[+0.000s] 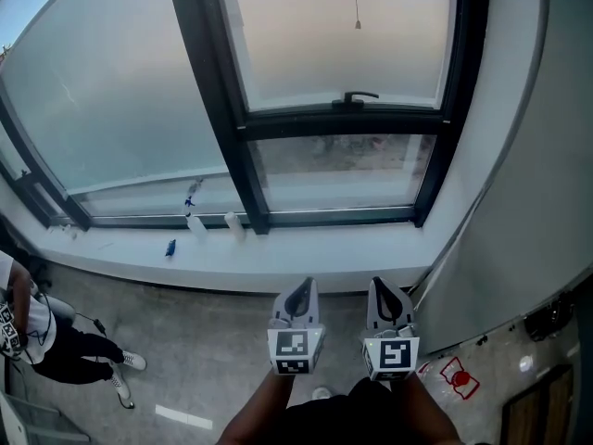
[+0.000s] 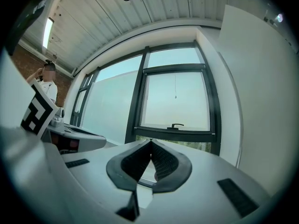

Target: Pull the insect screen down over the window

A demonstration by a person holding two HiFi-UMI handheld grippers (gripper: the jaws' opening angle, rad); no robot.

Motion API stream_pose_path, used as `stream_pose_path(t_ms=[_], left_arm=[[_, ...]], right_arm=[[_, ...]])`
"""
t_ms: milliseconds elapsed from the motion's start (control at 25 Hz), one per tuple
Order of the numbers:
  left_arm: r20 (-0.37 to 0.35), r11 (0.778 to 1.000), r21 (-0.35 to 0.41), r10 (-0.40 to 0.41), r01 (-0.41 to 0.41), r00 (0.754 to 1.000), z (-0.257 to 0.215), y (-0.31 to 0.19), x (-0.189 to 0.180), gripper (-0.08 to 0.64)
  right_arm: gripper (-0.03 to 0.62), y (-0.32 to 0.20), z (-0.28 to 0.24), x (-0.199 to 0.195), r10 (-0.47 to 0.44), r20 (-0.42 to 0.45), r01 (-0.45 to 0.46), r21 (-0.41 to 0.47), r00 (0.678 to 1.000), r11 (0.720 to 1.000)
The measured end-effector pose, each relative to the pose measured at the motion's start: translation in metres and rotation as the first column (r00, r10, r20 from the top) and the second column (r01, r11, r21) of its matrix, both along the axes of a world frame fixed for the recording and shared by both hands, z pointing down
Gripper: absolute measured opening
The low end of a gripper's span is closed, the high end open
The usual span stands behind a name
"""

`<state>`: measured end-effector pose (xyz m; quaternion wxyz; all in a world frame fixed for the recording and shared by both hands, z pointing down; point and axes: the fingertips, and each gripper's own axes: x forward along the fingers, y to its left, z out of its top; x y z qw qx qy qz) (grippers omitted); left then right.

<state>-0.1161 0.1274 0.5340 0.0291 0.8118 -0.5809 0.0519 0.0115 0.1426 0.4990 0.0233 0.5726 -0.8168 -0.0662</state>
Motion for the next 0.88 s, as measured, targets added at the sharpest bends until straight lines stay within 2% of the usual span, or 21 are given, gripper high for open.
stream_pose_path(t_ms=[120, 320, 520, 680, 880], left_arm=[[0.012, 1.0, -0.004, -0.01, 0.01, 1.0, 0.006, -0.004, -0.005, 0.003], [-0.039, 0.999, -0.035, -0.011, 0.01, 0.999, 0.011, -0.019, -0.005, 0.003], [-0.05, 0.999, -0.044, -0.021, 0.019, 0.999, 0.01, -0.049, -0.001, 0.003], [-0.074, 1.0, -0.012, -0.015, 0.014, 0.997, -0.011, -0.08, 0.008, 0.003], [-0.039, 1.0, 0.025, -0.012, 0.013, 0.999, -0.027, -0.12, 0.02, 0.003]], right_arm=[[0.003, -0.004, 0.004, -0.003, 0.002, -0.003, -0.002, -0.004, 1.0, 1.0], [0.003, -0.025, 0.011, 0.0, 0.0, -0.009, 0.0, -0.019, 1.0, 1.0], [0.003, -0.058, 0.013, 0.007, 0.01, -0.005, -0.01, -0.031, 1.0, 0.999], [0.003, -0.087, 0.011, 0.014, -0.005, 0.004, 0.005, -0.038, 1.0, 0.999], [0.003, -0.134, -0.002, 0.027, -0.024, -0.004, 0.024, -0.02, 1.0, 1.0]])
